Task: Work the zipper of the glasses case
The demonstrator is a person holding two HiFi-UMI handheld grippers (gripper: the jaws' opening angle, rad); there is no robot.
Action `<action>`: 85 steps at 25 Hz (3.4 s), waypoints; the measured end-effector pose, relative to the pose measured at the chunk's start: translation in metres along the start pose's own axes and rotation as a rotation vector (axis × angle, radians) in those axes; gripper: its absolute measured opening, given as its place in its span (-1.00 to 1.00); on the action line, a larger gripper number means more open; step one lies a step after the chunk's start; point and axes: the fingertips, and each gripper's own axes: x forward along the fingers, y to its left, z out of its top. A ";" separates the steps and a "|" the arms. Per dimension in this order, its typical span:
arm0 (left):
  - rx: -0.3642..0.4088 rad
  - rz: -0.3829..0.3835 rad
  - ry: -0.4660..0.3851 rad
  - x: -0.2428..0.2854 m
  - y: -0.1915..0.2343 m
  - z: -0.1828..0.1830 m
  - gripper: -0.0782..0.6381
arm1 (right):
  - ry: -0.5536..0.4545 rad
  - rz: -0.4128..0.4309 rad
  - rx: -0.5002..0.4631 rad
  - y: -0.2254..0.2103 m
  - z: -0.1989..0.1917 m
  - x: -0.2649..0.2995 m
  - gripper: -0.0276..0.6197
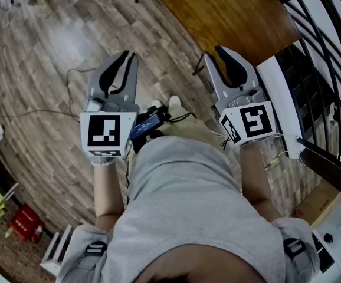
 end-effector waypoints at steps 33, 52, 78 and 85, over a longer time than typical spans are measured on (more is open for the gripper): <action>0.050 -0.024 -0.045 0.008 0.031 0.004 -0.49 | -0.044 -0.100 -0.027 -0.009 0.016 0.018 -0.53; 0.047 0.024 -0.037 0.121 0.078 0.039 -0.49 | -0.043 -0.007 -0.044 -0.101 0.039 0.132 -0.53; 0.016 -0.014 0.024 0.236 0.096 0.055 -0.47 | 0.032 -0.003 0.023 -0.199 0.022 0.206 -0.50; 0.023 -0.088 0.028 0.268 0.097 0.050 -0.46 | 0.063 -0.023 0.029 -0.214 0.010 0.225 -0.47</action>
